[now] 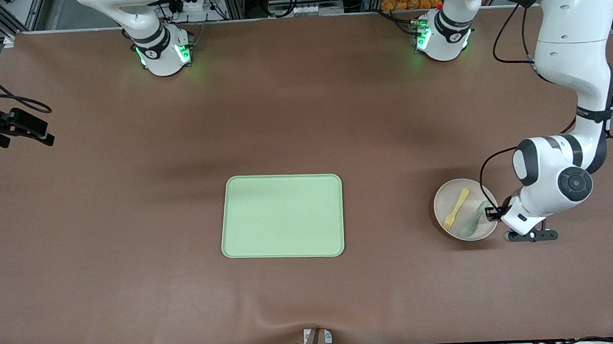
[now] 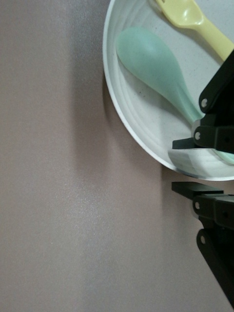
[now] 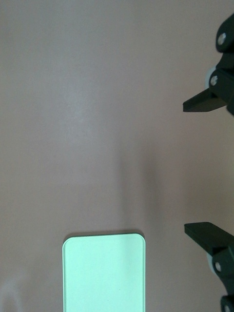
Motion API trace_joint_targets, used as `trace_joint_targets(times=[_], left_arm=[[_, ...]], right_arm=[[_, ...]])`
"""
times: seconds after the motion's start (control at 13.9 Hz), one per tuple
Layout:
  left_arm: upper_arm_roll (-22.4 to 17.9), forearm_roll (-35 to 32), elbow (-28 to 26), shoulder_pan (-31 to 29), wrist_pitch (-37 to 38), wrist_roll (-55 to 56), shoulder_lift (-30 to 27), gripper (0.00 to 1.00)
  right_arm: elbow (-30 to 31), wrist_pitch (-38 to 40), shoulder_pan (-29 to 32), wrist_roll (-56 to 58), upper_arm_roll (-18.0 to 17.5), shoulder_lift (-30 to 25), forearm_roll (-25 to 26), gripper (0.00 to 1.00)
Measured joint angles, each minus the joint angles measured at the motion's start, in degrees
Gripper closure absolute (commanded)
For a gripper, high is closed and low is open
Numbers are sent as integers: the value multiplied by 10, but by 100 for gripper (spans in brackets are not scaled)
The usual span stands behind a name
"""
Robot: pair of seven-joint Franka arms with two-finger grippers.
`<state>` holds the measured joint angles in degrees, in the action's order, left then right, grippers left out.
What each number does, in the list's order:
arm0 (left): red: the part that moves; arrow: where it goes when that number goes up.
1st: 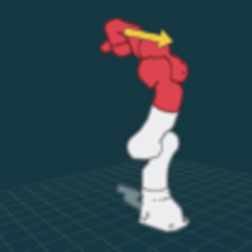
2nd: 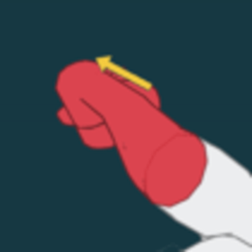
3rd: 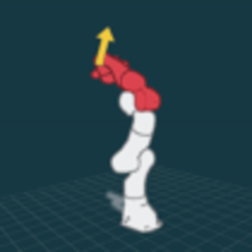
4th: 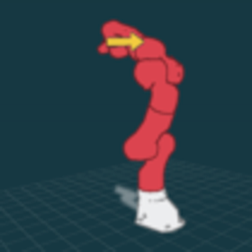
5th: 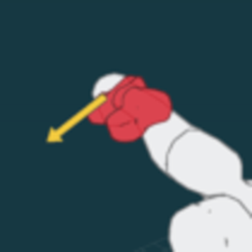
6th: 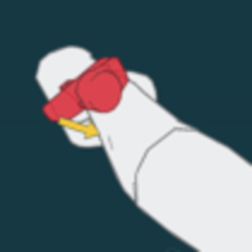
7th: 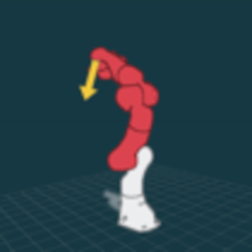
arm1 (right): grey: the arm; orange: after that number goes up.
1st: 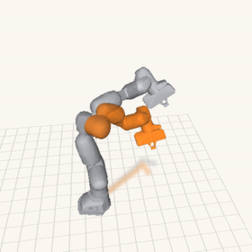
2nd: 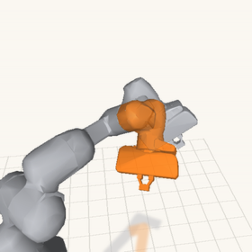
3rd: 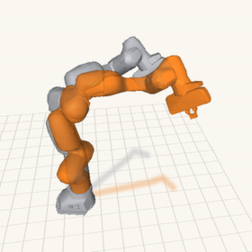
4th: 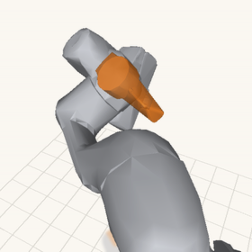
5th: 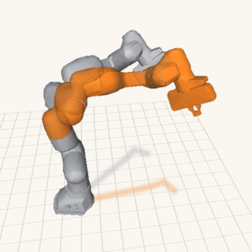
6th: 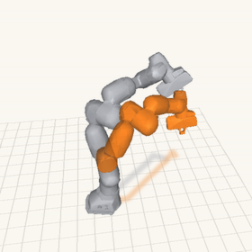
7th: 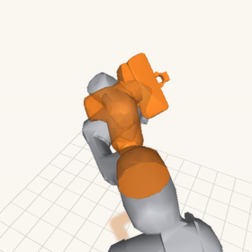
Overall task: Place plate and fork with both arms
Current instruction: 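Close the left gripper on the plate rim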
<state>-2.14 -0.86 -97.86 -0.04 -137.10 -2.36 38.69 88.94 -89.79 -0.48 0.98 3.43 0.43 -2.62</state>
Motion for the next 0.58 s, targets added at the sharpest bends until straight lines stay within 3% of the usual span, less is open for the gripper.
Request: trace_joint_targets(times=[0.14, 0.22, 0.29, 0.58], left_arm=[[0, 0, 0, 0, 0, 0, 1, 81], [0, 0, 0, 0, 0, 0, 1, 94], [1, 0, 0, 1, 0, 0, 2, 100], [3, 1, 3, 3, 0, 0, 1, 100]], right_arm=[[0, 0, 0, 0, 0, 0, 0, 0], [0, 0, 0, 0, 0, 0, 0, 0], [0, 0, 0, 0, 0, 0, 0, 0], [0, 0, 0, 0, 0, 0, -1, 0]])
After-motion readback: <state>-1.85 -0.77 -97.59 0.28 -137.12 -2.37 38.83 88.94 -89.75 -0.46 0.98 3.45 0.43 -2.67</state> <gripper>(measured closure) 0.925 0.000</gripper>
